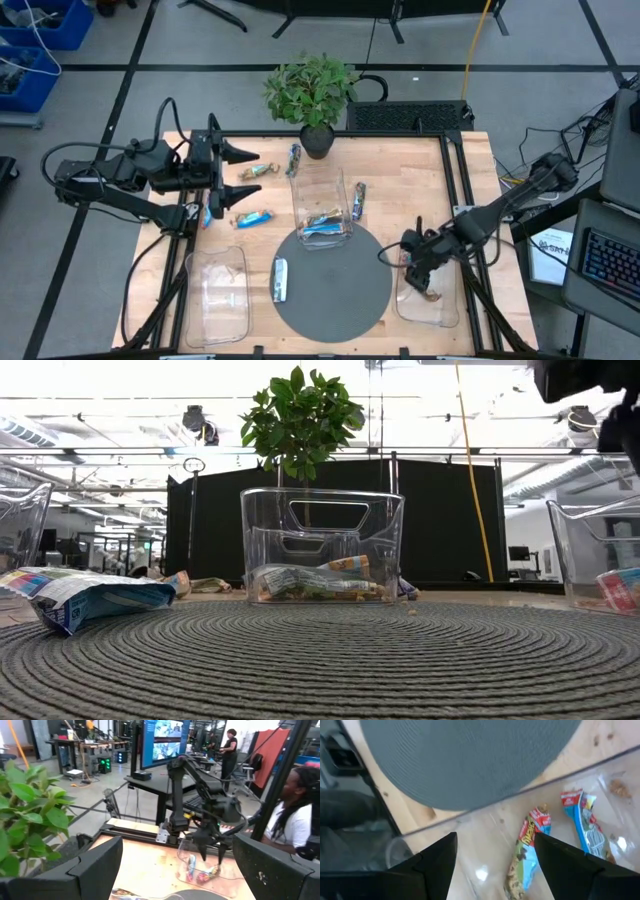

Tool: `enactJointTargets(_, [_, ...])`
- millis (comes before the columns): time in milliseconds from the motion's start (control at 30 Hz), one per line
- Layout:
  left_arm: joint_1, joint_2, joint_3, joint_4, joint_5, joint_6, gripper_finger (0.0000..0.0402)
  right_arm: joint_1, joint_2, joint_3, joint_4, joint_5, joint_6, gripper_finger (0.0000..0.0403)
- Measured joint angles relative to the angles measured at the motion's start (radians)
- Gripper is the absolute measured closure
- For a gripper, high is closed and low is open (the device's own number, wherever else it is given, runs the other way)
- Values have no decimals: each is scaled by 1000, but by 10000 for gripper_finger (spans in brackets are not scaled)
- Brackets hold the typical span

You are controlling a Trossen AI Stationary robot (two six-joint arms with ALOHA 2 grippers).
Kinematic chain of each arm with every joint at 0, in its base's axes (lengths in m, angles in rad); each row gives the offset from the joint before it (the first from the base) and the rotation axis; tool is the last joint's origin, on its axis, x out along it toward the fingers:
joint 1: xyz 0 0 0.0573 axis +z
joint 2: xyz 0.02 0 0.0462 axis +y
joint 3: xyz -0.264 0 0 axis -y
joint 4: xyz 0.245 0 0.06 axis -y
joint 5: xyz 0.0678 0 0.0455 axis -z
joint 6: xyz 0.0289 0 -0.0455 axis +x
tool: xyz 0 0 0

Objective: Pick and place Granola Bars by type
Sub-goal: Put the red granola bar into the right transparent bin

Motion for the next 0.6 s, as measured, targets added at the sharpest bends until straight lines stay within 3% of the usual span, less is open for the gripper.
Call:
enactJointTargets(233, [0, 0, 0, -40, 28, -46, 25, -41, -71, 0, 74, 63, -90, 149])
enactJointTargets(600, [0, 0, 0, -237, -11, -181, 25, -174, -122, 0, 438, 141, -425, 149])
